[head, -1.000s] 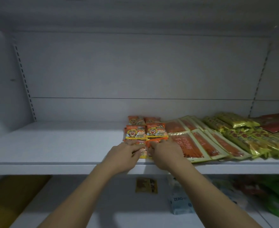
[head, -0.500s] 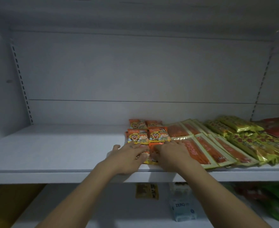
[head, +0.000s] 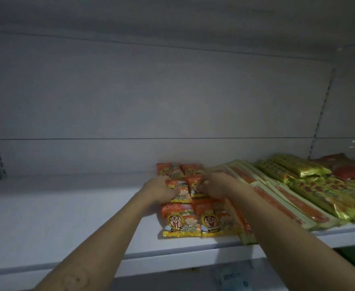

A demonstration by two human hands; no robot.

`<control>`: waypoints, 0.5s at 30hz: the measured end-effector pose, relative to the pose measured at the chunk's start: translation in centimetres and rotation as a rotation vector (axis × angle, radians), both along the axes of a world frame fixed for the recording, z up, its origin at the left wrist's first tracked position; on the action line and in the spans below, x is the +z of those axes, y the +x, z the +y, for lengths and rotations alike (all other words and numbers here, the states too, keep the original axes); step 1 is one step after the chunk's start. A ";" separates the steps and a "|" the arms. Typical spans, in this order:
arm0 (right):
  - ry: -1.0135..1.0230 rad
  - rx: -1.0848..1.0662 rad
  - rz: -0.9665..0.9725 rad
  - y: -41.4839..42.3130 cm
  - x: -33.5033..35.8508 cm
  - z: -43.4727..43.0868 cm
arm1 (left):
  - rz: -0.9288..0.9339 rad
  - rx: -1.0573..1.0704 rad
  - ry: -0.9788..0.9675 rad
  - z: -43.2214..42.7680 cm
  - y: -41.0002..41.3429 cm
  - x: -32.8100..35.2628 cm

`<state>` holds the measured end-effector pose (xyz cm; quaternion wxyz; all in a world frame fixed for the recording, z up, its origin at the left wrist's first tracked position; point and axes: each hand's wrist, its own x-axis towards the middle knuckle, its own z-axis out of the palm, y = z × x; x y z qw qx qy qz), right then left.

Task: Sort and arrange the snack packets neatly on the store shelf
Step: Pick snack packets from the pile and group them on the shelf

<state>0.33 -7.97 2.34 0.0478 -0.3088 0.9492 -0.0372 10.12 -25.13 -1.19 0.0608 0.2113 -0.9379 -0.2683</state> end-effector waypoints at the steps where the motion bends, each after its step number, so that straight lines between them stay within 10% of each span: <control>1: -0.005 0.003 -0.008 -0.3 -0.2 -0.2 | 0.007 0.003 -0.002 -0.1 -0.3 -0.2; 15: 0.074 0.102 0.210 1.4 1.1 -0.8 | -0.042 -0.224 -0.509 0.1 0.2 1.6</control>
